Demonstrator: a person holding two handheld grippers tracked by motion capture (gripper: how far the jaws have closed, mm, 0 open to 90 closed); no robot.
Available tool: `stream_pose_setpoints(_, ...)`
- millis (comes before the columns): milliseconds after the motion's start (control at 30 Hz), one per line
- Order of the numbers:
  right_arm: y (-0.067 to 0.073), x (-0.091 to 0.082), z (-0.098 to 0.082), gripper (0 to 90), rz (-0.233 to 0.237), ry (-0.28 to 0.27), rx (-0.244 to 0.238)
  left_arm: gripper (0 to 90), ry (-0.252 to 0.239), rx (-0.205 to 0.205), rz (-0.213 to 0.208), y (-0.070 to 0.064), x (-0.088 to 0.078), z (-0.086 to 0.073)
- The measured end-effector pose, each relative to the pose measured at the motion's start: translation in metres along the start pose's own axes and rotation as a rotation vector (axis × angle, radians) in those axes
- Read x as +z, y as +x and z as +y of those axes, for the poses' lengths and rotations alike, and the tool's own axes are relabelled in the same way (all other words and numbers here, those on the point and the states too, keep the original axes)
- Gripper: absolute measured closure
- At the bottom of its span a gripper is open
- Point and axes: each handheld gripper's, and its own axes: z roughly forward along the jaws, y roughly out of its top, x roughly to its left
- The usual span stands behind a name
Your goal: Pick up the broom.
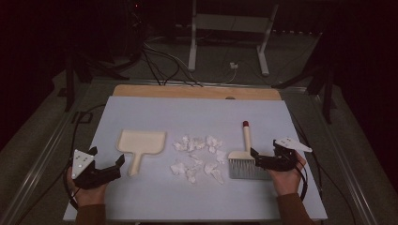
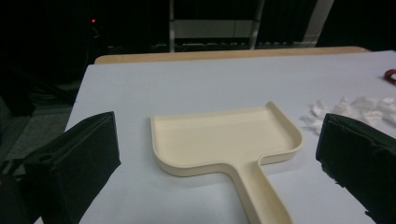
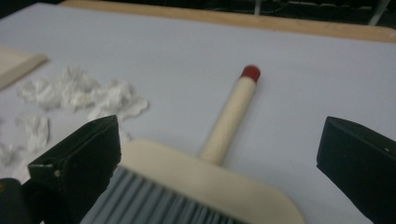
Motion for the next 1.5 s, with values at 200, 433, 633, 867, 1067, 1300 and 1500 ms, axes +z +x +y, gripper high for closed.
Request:
stream_pose_setpoints(200, -0.004, 0.015, 0.026, 0.4, -0.02, 0.026, -0.019, 0.3, 0.0, 0.002, 0.021, 0.001, 0.001, -0.002)
stream_pose_setpoints(433, -0.012, 0.044, 0.054, 0.3, -0.035, 0.066, -0.006, 0.3, -0.007, -0.004, 0.029, 0.002, 0.0, -0.004)
stream_pose_setpoints(633, -0.022, 0.075, 0.065, 0.3, -0.058, 0.116, 0.015, 0.3, 0.005, 0.002, 0.032, 0.001, 0.002, -0.005)
stream_pose_setpoints(867, -0.03, 0.107, 0.076, 0.4, -0.073, 0.198, 0.046, 0.3, 0.004, -0.005, 0.032, 0.001, 0.003, -0.006)
stream_pose_setpoints(1067, -0.033, 0.135, 0.083, 6.0, -0.079, 0.303, 0.059, 0.3, 0.008, -0.003, 0.031, 0.001, 0.004, -0.007)
stream_pose_setpoints(1300, -0.039, 0.164, 0.068, 25.2, -0.125, 0.42, 0.138, 0.3, 0.005, -0.012, 0.035, 0.003, 0.002, -0.008)
stream_pose_setpoints(1500, -0.033, 0.174, 0.06, 54.2, -0.138, 0.452, 0.142, 0.3, 0.006, -0.008, 0.037, 0.002, 0.003, -0.008)
